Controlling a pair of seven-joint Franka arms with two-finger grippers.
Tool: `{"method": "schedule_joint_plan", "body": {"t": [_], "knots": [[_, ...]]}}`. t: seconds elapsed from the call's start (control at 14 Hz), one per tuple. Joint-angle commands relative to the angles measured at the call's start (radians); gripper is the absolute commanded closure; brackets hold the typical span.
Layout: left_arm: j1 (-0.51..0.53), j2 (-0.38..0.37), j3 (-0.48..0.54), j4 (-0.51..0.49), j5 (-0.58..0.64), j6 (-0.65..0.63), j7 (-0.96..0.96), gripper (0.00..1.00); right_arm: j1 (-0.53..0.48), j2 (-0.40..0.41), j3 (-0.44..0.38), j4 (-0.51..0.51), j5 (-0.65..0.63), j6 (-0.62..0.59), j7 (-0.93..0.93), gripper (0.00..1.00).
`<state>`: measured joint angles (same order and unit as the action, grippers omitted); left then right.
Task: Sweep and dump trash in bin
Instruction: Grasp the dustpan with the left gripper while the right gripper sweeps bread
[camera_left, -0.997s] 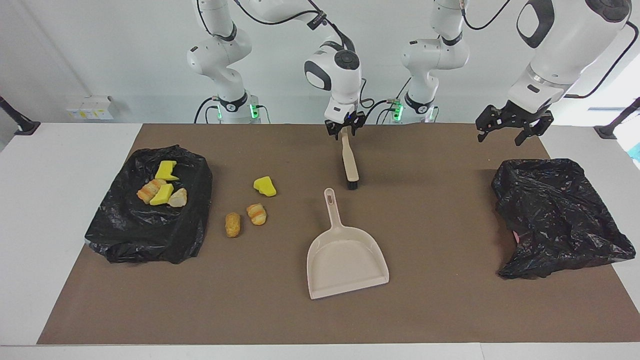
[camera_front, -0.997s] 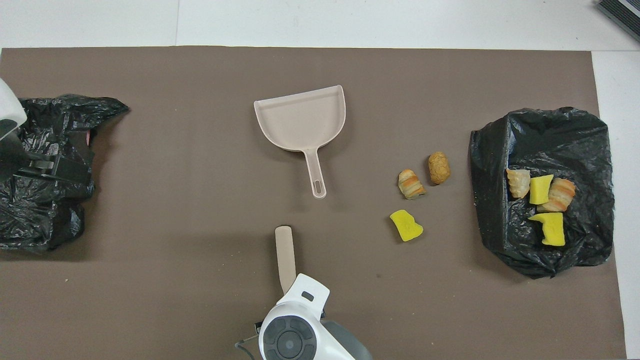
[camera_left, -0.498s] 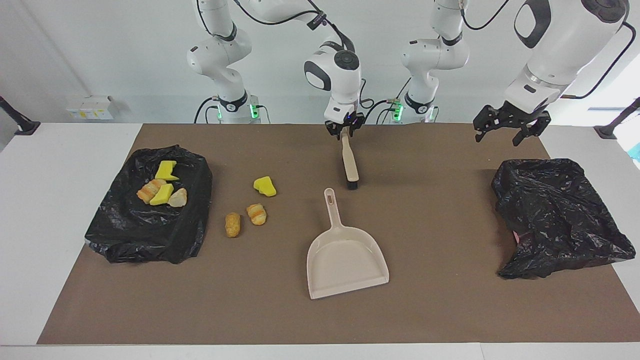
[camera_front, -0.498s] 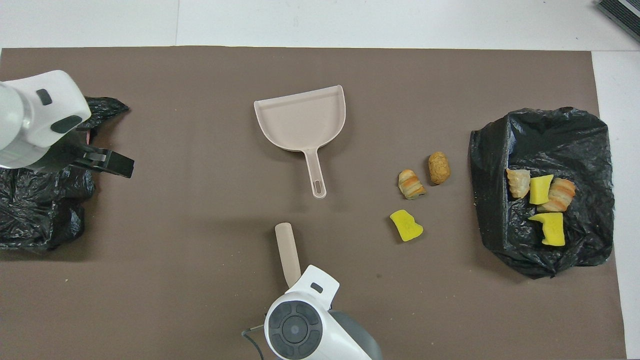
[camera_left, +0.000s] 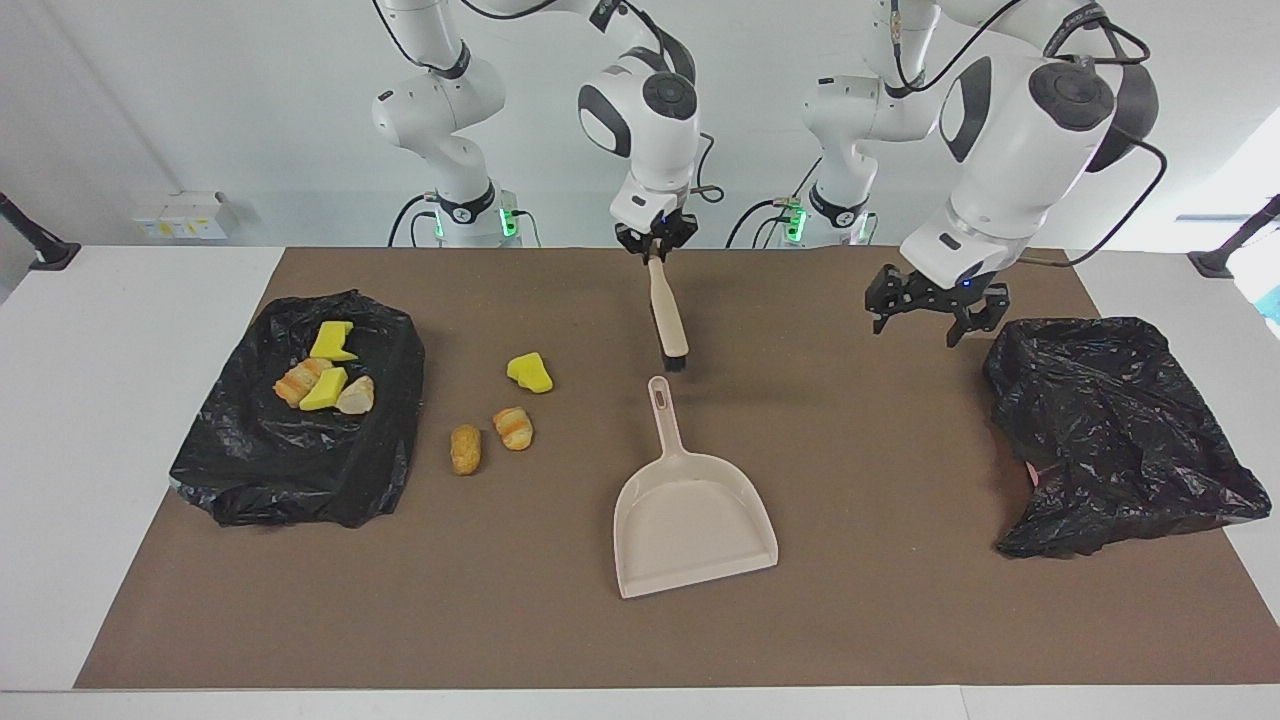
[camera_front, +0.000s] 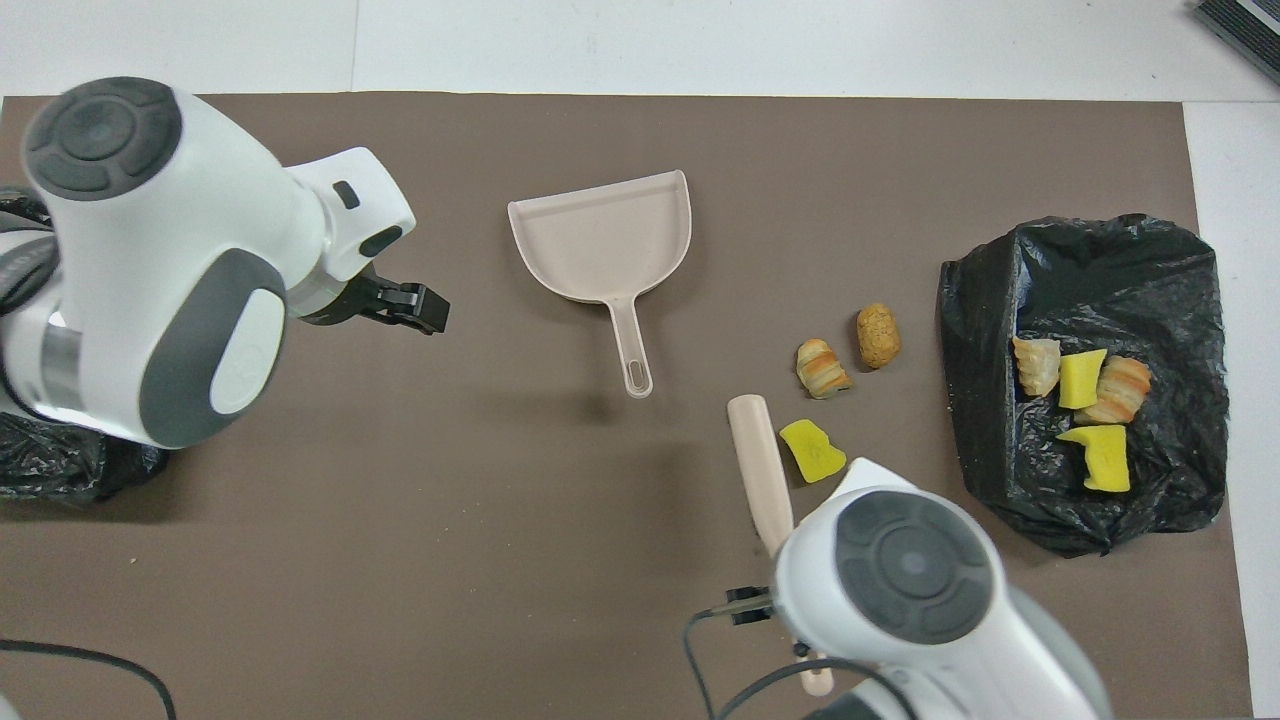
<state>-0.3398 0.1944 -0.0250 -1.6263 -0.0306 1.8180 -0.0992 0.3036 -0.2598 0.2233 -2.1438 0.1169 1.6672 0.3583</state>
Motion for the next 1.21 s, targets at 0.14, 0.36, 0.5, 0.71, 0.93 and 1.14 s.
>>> {"method": "schedule_joint_plan", "body": {"t": [0.14,0.36,0.5,0.71,0.93,1.14], "knots": [[-0.142,0.137,0.019,0.068,-0.015,0.104,-0.198,0.0,-0.274,-0.003,0.011,-0.039,-0.119,0.115,-0.253,1.0],[-0.206,0.233,0.019,0.134,-0.011,0.161,-0.319,0.0,-0.307,0.115,0.011,-0.038,-0.357,0.218,-0.288,1.0],[-0.24,0.287,0.02,0.172,-0.005,0.187,-0.371,0.0,-0.336,0.178,0.01,-0.035,-0.454,0.307,-0.288,1.0],[-0.318,0.377,0.024,0.246,0.07,0.204,-0.523,0.0,-0.382,0.267,0.013,-0.027,-0.557,0.4,-0.276,1.0],[-0.324,0.384,0.023,0.233,0.09,0.222,-0.536,0.0,-0.354,0.28,0.019,-0.028,-0.53,0.393,-0.236,1.0],[-0.341,0.373,0.022,0.194,0.089,0.23,-0.591,0.22,-0.315,0.28,0.022,-0.036,-0.425,0.355,-0.251,1.0]]}}
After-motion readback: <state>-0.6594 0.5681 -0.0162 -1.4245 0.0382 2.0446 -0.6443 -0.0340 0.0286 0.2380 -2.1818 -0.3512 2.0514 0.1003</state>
